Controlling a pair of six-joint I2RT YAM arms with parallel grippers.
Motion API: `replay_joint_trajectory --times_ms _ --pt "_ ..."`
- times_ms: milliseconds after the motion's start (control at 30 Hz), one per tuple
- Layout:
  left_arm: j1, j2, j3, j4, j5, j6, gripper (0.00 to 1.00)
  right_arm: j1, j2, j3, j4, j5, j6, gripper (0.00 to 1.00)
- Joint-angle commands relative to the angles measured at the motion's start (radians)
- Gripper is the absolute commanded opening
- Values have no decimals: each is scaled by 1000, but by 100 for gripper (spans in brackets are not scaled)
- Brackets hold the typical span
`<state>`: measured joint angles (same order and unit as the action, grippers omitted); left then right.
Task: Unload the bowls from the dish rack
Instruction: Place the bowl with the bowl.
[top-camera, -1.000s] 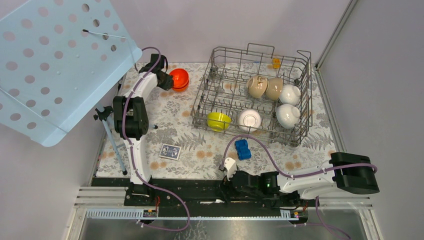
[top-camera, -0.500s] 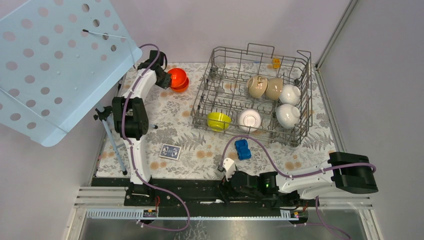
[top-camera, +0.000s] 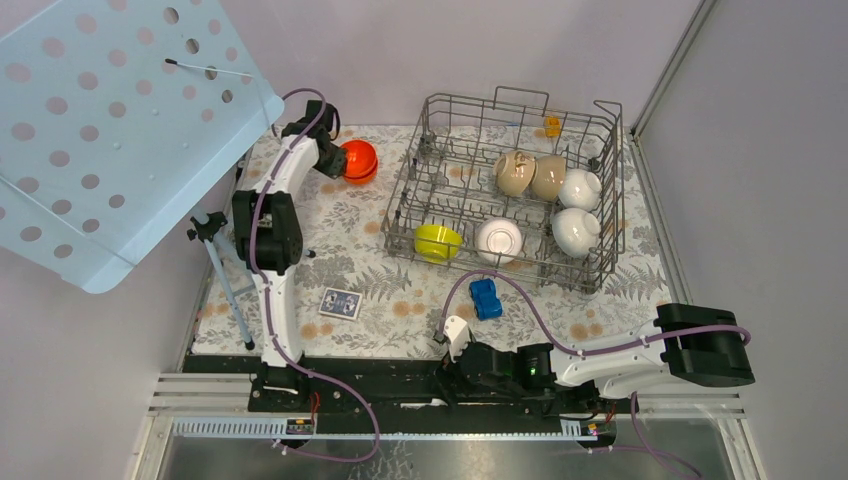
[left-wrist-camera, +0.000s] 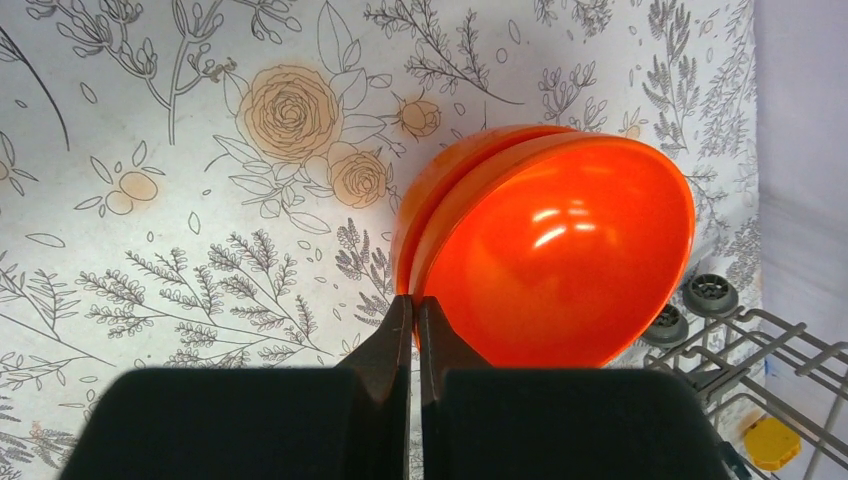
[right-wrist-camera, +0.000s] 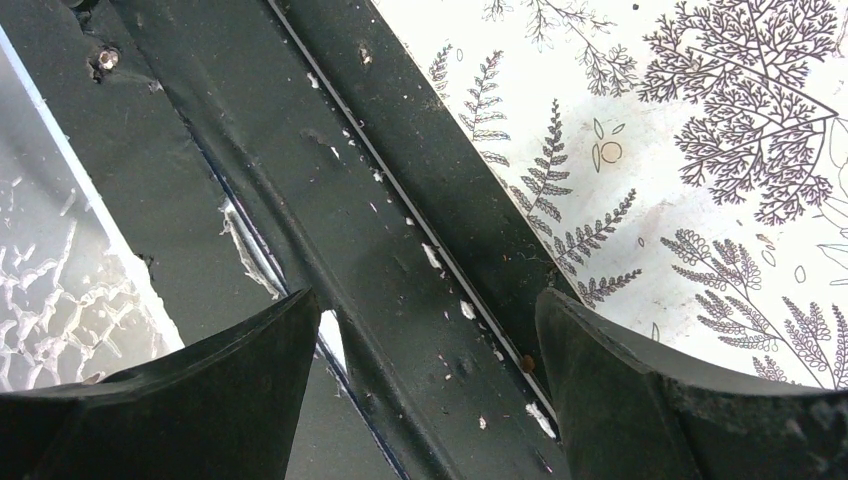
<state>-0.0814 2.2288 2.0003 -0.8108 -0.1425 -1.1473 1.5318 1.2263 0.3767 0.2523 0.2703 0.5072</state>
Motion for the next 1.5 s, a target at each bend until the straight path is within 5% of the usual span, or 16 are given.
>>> replay_joint_trajectory --times_ms 0,1467 --pt "-9 9 78 0 -20 14 0 11 4 39 9 33 -20 86" --pt "74 -28 87 -86 -64 40 0 25 -10 21 9 53 -3 86"
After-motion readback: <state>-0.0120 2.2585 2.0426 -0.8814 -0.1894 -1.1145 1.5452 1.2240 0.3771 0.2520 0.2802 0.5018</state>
